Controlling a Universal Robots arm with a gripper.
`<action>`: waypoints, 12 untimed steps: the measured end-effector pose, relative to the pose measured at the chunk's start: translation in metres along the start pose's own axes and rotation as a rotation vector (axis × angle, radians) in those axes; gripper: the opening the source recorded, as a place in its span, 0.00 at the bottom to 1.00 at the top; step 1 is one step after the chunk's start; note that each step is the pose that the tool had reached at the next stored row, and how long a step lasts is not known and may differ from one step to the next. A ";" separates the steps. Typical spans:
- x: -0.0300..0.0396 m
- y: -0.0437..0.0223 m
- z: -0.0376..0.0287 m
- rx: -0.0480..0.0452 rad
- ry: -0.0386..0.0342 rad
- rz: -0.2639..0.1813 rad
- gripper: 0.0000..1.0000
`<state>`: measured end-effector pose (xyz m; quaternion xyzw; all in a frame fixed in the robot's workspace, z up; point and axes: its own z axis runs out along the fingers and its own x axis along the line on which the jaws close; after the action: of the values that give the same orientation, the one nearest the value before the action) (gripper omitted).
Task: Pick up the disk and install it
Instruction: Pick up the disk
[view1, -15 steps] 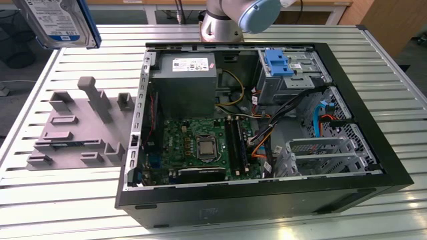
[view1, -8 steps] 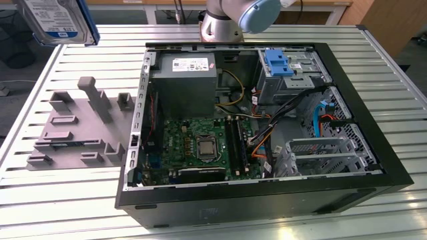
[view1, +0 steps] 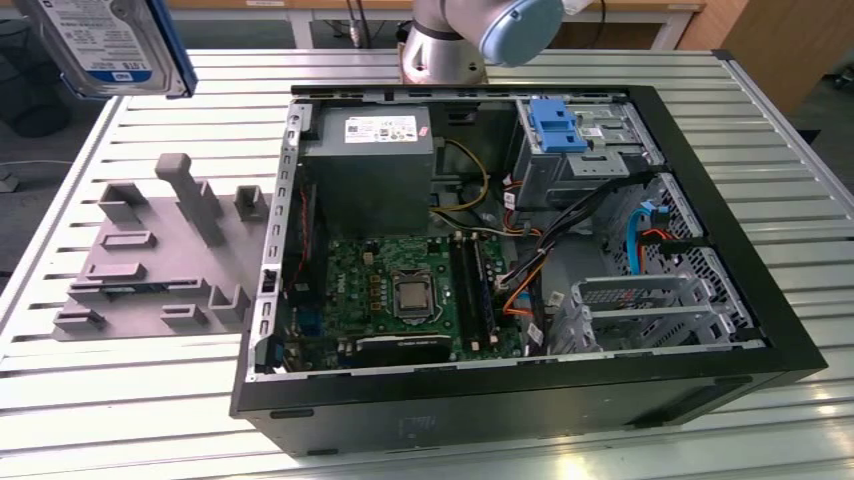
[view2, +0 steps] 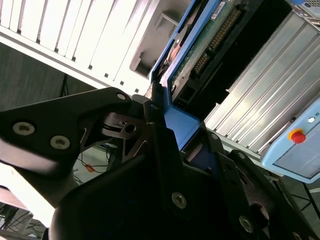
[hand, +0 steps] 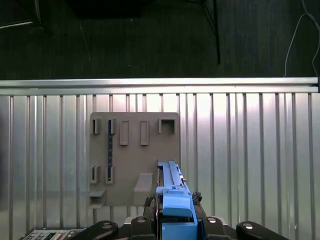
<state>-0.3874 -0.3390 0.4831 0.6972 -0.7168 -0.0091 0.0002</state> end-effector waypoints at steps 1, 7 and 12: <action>0.0011 0.0000 0.0000 0.0000 0.0000 0.000 0.36; 0.0094 -0.0002 -0.0001 0.0000 -0.0001 0.000 0.36; 0.0148 -0.0004 -0.0002 0.0000 0.0000 0.000 0.36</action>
<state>-0.3874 -0.3537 0.4831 0.6972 -0.7168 -0.0091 0.0002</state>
